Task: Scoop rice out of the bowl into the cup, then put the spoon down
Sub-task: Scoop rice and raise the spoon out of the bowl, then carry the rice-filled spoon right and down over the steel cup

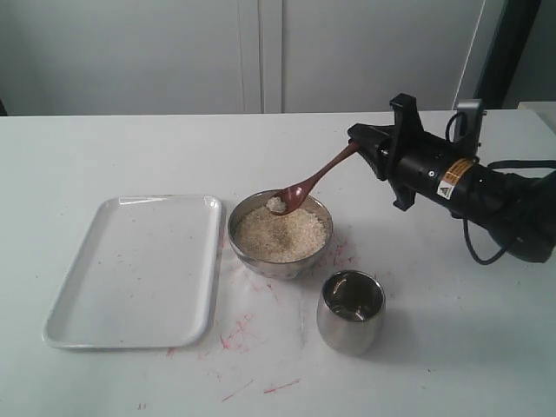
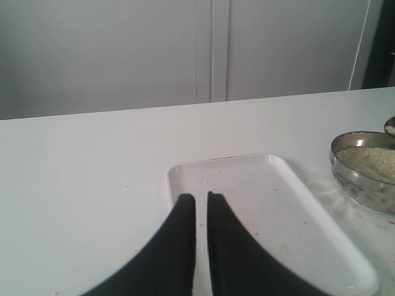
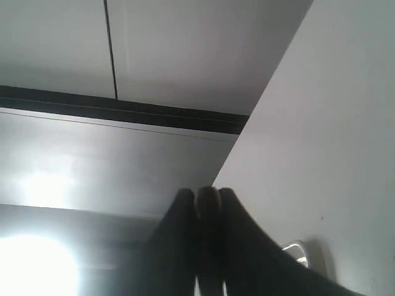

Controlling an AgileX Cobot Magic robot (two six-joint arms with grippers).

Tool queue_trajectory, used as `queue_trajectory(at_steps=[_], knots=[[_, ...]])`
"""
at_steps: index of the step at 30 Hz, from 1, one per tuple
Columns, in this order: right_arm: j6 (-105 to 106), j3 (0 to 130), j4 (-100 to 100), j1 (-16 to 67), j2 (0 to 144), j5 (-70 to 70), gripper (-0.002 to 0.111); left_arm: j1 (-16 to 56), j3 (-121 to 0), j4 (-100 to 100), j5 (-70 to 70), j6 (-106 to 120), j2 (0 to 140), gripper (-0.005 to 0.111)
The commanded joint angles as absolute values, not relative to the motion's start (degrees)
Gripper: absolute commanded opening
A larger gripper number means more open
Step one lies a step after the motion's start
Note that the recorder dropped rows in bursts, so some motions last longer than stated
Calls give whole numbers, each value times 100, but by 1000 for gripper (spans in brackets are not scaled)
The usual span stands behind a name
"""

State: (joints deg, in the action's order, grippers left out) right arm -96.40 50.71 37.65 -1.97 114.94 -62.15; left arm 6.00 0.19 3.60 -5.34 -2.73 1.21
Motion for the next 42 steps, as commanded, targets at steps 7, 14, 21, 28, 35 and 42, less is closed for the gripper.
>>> queue_trajectory(at_steps=[7,14,21,28,35,42], knots=[[-9777,5055,4682,-780,11490,-6996,0,614,0,383,-595,-281,138,14],[-9917,5055,5047,-911,11490,-6996,0,614,0,383,-595,-281,138,14],[-9967,5055,5295,-931,11490,-6996,0,614,0,383,-595,-281,138,14],[-10071,5055,5333,-931,11490,-6996,0,614,0,383,-595,-281,138,14],[-10240,5055,5378,-1067,11490,-6996,0,614,0,383,-595,-281,138,14],[-10377,5055,5795,-1336,11490,-6996,0,614,0,383,-595,-281,138,14]])
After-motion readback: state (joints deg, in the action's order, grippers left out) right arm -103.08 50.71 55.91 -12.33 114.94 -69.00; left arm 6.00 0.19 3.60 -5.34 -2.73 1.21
